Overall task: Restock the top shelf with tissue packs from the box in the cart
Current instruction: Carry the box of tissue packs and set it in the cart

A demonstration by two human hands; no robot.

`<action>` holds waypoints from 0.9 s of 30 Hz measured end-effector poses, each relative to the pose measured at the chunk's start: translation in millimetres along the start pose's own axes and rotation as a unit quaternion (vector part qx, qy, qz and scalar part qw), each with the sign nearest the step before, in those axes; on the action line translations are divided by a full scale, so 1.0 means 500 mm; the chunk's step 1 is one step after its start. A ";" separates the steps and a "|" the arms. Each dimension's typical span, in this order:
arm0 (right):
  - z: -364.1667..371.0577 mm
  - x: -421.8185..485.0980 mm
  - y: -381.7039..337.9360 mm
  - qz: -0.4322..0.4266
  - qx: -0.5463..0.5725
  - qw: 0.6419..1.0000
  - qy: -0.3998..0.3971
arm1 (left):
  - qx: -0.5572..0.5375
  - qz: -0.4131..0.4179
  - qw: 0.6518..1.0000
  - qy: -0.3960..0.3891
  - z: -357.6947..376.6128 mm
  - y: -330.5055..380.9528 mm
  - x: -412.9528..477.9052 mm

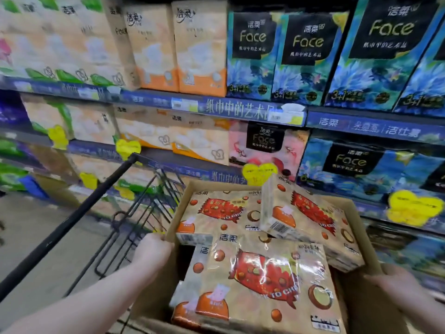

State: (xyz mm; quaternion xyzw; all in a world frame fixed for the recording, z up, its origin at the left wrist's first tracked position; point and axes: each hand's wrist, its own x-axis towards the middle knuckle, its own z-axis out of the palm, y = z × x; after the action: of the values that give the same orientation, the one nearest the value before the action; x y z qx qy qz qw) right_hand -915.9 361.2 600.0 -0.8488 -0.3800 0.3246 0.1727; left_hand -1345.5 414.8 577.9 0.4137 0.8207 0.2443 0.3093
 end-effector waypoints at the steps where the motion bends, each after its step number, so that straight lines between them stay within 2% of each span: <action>1: 0.020 -0.008 0.001 0.011 0.007 1.000 -0.002 | 0.005 0.005 1.000 -0.014 0.000 -0.010 0.019; 8: 0.137 -0.026 0.010 0.090 0.054 0.994 0.014 | 0.038 0.008 0.996 -0.075 0.026 -0.079 0.112; 14: 0.213 0.013 0.023 0.138 0.082 0.987 -0.025 | 0.009 -0.017 0.996 -0.092 0.086 -0.130 0.145; 23: 0.344 0.131 0.103 0.145 0.026 0.988 -0.054 | 0.062 -0.069 0.987 -0.130 0.199 -0.250 0.199; 27: 0.386 0.170 0.146 0.171 0.008 0.983 -0.060 | 0.066 -0.117 0.980 -0.144 0.244 -0.272 0.211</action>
State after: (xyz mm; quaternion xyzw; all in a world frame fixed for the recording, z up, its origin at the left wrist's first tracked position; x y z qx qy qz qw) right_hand -966.1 387.1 384.0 -0.8788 -0.2365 0.4025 0.0987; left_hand -1379.8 446.8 372.4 0.3645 0.8249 0.0900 0.4226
